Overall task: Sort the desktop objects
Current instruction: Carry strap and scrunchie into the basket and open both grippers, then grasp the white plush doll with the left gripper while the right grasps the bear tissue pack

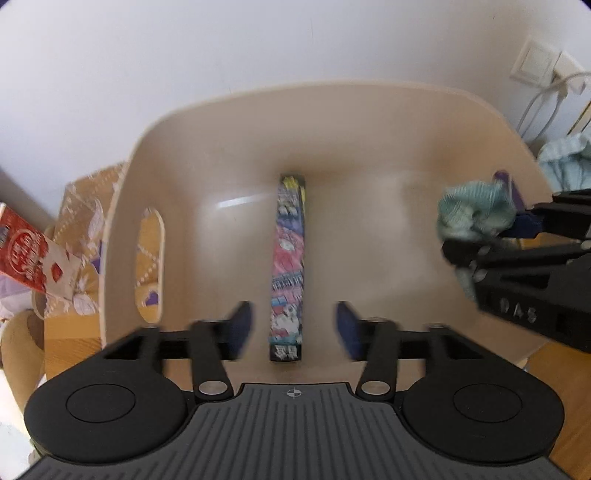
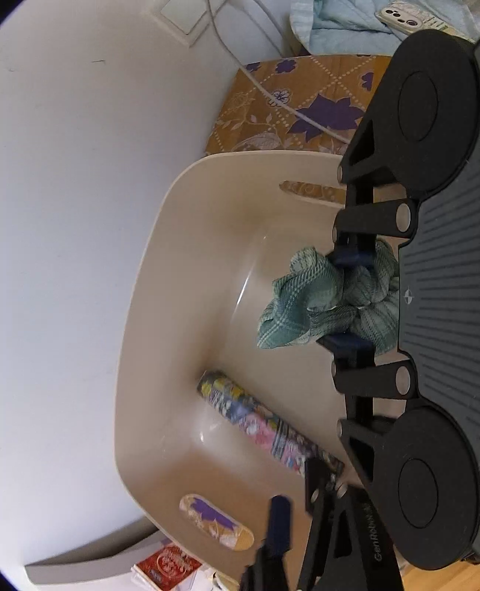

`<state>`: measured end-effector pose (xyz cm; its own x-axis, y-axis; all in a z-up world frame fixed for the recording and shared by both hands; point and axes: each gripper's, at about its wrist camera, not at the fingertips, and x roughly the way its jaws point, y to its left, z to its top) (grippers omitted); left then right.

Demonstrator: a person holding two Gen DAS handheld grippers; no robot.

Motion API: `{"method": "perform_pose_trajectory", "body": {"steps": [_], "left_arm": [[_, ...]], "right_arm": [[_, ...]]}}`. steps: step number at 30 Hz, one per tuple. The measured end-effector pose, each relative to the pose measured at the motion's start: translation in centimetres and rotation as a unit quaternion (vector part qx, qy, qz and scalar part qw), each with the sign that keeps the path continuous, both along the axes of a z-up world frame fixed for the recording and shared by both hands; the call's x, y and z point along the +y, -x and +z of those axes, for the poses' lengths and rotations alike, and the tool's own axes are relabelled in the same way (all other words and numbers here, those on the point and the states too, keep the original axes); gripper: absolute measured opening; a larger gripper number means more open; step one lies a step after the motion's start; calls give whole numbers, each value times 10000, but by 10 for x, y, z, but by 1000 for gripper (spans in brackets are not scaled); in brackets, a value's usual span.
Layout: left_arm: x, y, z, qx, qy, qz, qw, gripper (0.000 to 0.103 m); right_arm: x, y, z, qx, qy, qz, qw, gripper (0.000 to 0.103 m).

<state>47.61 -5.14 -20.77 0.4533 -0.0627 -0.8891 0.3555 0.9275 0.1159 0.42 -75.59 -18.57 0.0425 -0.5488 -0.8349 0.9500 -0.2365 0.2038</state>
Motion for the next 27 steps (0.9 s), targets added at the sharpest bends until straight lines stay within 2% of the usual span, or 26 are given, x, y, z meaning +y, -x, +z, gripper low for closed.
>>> {"method": "perform_pose_trajectory", "body": {"steps": [1, 5, 6, 9, 12, 15, 21, 27], "left_arm": [[3, 1, 5, -101, 67, 1, 9999, 64], [23, 1, 21, -253, 267, 33, 9993, 67], [27, 3, 25, -301, 280, 31, 9992, 67], [36, 8, 42, -449, 295, -10, 9986, 68], [47, 12, 56, -575, 310, 5, 9979, 69], [59, 29, 78, -670, 306, 40, 9973, 69], [88, 43, 98, -766, 296, 145, 9965, 69], [109, 61, 95, -687, 156, 125, 9974, 70]], "right_arm": [[3, -2, 4, -2, 71, -7, 10000, 71], [11, 9, 21, -123, 344, -80, 9993, 86], [15, 10, 27, -105, 405, -82, 9991, 92], [29, 9, 43, 41, 656, -36, 9978, 94], [38, 11, 56, 228, 833, -103, 9962, 102], [52, 9, 71, 280, 1011, -116, 9944, 103], [74, 10, 81, 246, 1132, -231, 9930, 103], [108, 1, 78, 398, 964, -235, 9943, 103]]}}
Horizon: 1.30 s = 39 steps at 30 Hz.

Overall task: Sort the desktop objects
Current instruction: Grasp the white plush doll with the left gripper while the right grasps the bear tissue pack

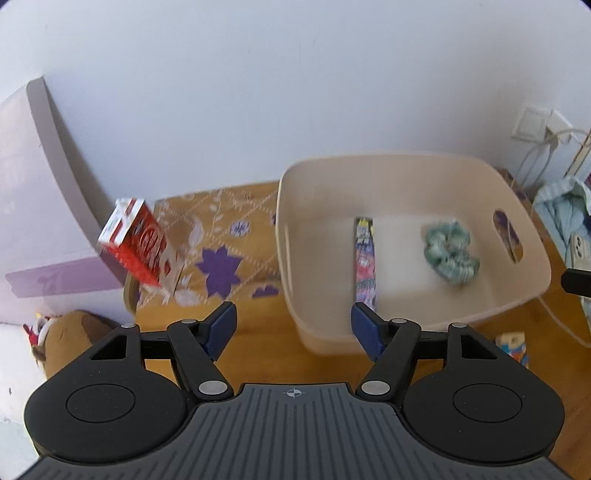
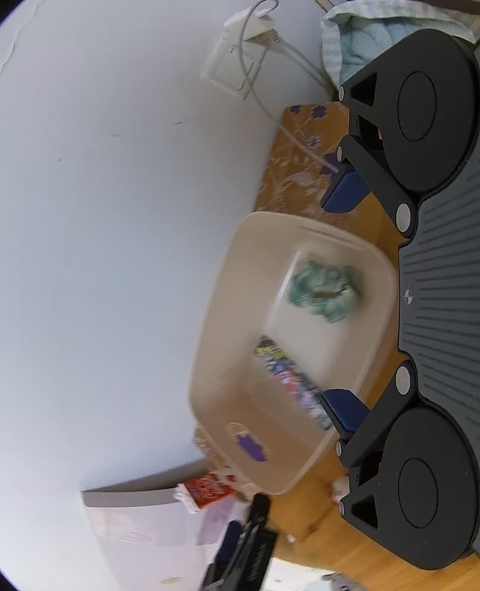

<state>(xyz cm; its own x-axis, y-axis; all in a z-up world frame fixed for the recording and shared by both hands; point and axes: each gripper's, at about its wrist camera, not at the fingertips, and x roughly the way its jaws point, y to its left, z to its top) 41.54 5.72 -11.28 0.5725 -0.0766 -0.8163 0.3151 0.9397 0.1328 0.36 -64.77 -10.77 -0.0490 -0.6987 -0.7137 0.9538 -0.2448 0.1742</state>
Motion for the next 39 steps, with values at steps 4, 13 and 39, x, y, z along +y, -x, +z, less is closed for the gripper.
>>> {"method": "perform_pose_trajectory", "body": {"steps": [4, 13, 39], "left_arm": [[7, 12, -14, 186, -124, 2, 9998, 71], [16, 28, -49, 640, -94, 229, 9976, 71], [17, 19, -129, 1451, -67, 1002, 9843, 71]], "right_arm": [[14, -3, -25, -71, -328, -147, 9993, 103], [38, -7, -82, -483, -906, -566, 9931, 103], [-8, -13, -162, -1019, -1816, -1877, 9599, 103]]}}
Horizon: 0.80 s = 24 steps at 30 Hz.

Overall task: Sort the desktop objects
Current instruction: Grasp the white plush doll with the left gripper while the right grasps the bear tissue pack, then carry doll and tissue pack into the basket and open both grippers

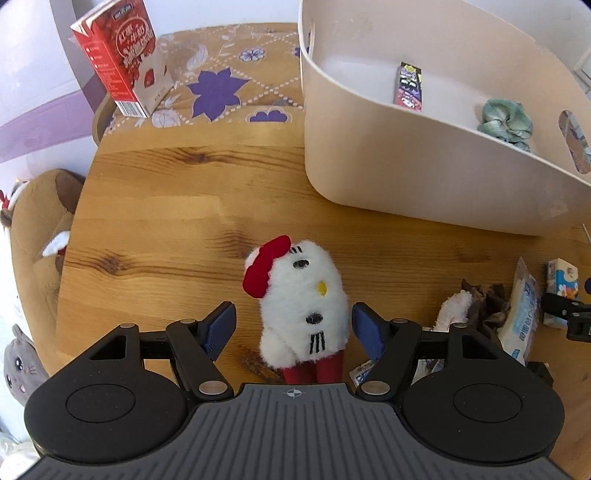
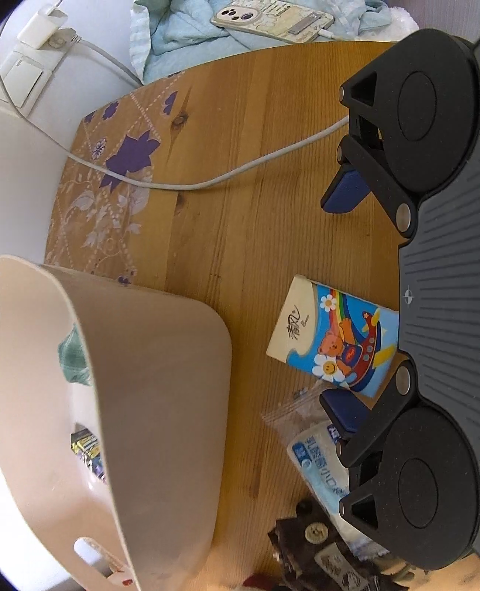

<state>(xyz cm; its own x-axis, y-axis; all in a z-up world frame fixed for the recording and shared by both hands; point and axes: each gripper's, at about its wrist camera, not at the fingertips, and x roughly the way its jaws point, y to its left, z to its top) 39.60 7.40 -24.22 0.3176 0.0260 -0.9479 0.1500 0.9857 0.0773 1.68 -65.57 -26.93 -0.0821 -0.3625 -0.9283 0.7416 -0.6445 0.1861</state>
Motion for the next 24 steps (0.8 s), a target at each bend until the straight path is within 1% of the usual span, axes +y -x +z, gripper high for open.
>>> {"method": "perform_pose_trajectory", "body": {"steps": [2, 5, 8, 9, 10, 12, 13, 14, 15, 16, 18, 21, 24], "left_arm": [[-1, -1, -3, 20, -1, 16, 10000, 71], [-2, -2, -6, 48, 6, 66, 10000, 71], [-2, -3, -10, 146, 26, 92, 9998, 69], [-2, -3, -11, 174, 37, 84, 9998, 64], [-3, -3, -11, 176, 8, 66, 9998, 61], [-6, -1, -10, 120, -114, -2, 9999, 56], [-6, 0, -10, 102, -100, -18, 9999, 52], [-7, 1, -10, 92, -99, -22, 9999, 49], [-8, 2, -9, 78, -97, -36, 9999, 45], [-9, 2, -9, 84, -105, -48, 9999, 44], [-10, 4, -10, 89, -119, -66, 9999, 43], [-13, 11, -9, -65, -311, -156, 9994, 42], [-15, 20, -6, -127, -319, -296, 9990, 41]], "right_arm": [[1, 1, -1, -3, -30, -69, 10000, 99], [4, 2, -1, -47, 33, -198, 9998, 96], [6, 3, 1, -7, 79, -234, 9997, 88], [7, 4, 3, 13, 101, -247, 9996, 83], [8, 4, 4, 11, 129, -259, 9996, 76], [10, 5, 5, -15, 161, -277, 9995, 68], [10, 4, 6, -6, 166, -278, 9995, 64], [11, 4, 7, 0, 175, -268, 9995, 62], [11, 4, 7, 13, 184, -277, 9994, 56], [12, 3, 8, 31, 192, -314, 9993, 49], [13, 3, 10, 44, 205, -295, 9993, 43], [15, 3, 10, 10, 194, -311, 9993, 42], [19, 2, 10, -24, 171, -327, 9993, 42]]}}
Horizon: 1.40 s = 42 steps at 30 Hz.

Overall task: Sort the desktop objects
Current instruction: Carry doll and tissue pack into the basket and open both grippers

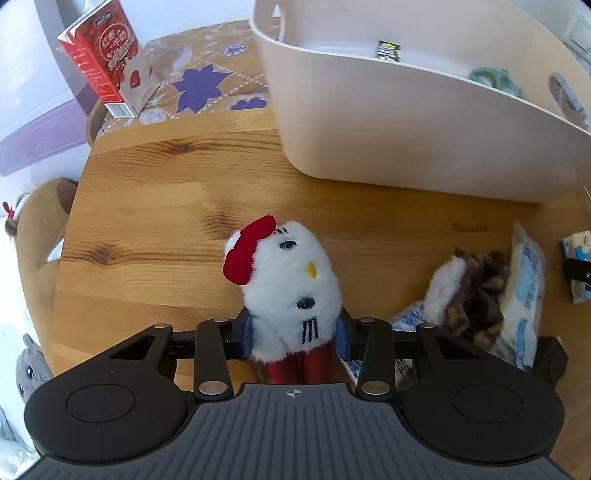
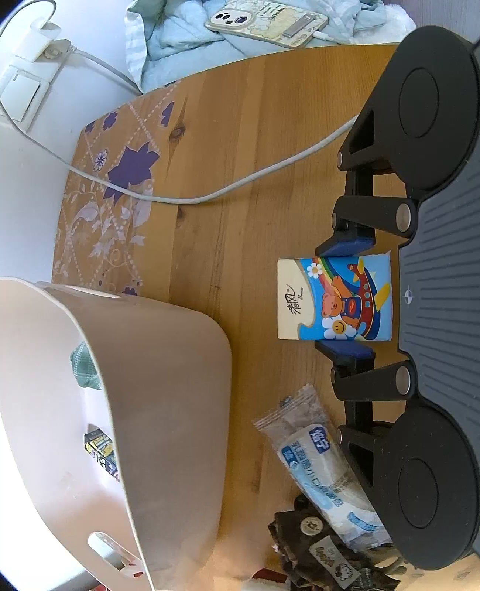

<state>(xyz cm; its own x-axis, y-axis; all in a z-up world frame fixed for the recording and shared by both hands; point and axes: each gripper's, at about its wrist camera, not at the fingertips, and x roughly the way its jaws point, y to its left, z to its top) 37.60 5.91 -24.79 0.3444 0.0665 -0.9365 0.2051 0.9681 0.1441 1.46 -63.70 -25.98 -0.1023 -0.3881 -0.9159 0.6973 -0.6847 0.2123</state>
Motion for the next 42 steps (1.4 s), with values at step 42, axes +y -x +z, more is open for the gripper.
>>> {"method": "perform_pose_trajectory", "body": {"steps": [42], "left_arm": [[-26, 25, 153, -1239, 304, -1316, 9831, 41]], "right_arm": [[-6, -19, 183, 1499, 1171, 912, 9775, 43]]}}
